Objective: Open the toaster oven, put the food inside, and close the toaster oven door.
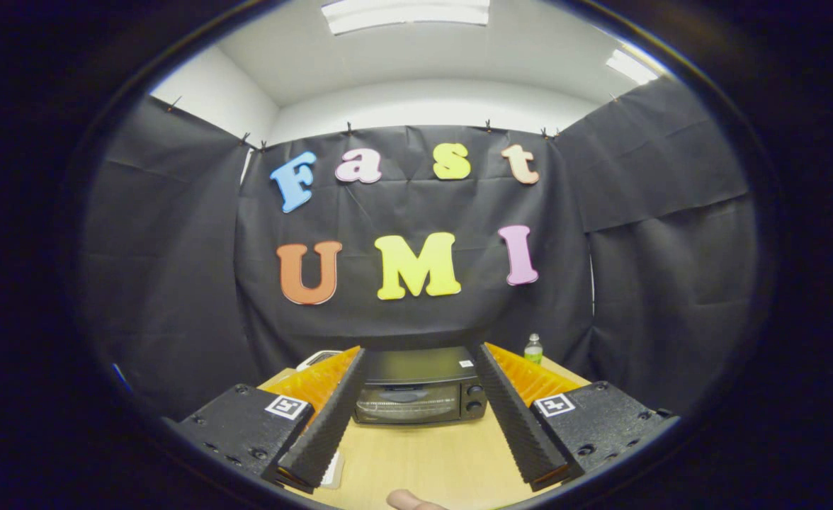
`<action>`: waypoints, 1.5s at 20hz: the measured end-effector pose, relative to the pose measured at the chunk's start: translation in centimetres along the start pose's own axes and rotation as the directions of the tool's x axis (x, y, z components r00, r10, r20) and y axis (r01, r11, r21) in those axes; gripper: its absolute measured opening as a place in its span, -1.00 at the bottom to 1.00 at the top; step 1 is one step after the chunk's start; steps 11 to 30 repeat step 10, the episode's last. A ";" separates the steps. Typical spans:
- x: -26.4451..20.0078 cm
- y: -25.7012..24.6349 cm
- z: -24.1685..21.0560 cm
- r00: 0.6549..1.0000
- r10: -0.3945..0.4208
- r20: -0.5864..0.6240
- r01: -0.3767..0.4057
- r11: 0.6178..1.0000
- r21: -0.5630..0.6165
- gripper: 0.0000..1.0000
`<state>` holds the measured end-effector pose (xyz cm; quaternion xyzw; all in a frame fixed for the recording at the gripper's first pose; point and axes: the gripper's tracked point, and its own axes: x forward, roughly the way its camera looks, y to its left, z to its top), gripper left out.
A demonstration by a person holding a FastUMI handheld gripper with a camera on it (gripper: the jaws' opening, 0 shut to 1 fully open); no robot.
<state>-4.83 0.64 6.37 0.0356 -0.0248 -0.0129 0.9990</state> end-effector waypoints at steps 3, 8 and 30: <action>-0.6 0.4 -0.1 1.000 0.026 0.003 -0.026 1.000 0.000 1.00; -0.7 1.0 -0.3 0.999 0.042 -0.002 -0.042 0.999 -0.006 1.00; -0.8 1.4 -0.4 0.999 0.048 -0.007 -0.048 0.999 -0.006 1.00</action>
